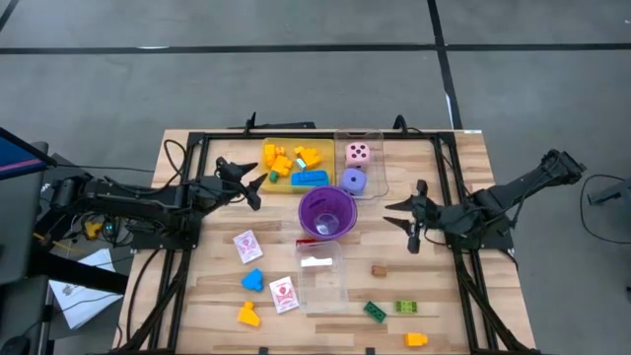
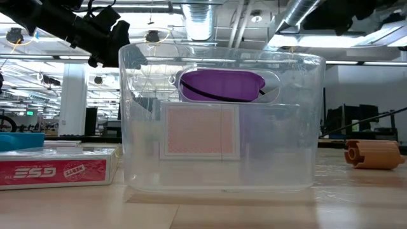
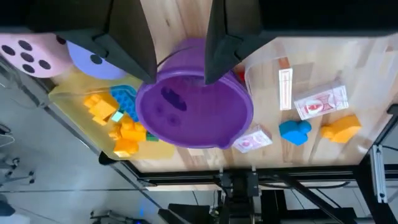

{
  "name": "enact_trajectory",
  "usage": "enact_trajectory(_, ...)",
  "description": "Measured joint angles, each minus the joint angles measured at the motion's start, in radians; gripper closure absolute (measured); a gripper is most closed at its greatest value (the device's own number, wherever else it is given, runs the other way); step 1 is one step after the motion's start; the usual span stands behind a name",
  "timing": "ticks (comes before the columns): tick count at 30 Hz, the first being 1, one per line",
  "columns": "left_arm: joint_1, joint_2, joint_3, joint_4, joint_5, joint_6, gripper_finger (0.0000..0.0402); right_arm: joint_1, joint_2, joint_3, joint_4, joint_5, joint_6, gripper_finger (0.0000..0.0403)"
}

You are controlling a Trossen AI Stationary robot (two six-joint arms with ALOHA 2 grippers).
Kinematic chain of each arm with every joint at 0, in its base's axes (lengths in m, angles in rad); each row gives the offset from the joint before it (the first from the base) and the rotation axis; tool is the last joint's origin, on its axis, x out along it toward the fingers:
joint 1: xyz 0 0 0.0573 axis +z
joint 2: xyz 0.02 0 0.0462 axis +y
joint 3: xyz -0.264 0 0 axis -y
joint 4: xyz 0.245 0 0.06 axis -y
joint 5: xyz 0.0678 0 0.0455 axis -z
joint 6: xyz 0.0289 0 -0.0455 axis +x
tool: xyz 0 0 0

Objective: Pick & Place Toys
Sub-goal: Put the red game piece into the yellow bin

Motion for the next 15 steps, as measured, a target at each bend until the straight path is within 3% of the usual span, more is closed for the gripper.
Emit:
enact_trajectory(3, 0.0, 0.003, 0.0, -0.002, 0.054, 0.002, 0.0192, 0.005, -0.016, 0.0, -0.044, 0.0, 0.048, 0.0275)
enact_trajectory(9, -0.037, 0.032, 0.0, -0.043, 0.329, -0.062, 0.0192, 0.033, -0.015, 0.0, -0.083, 0.0, 0.088, 0.0275)
enact_trajectory(15, -0.192, 0.215, -0.001, -0.228, 0.348, -0.258, 0.0192, 0.05, -0.015, 0.0, -0.085, 0.0, 0.091, 0.0275)
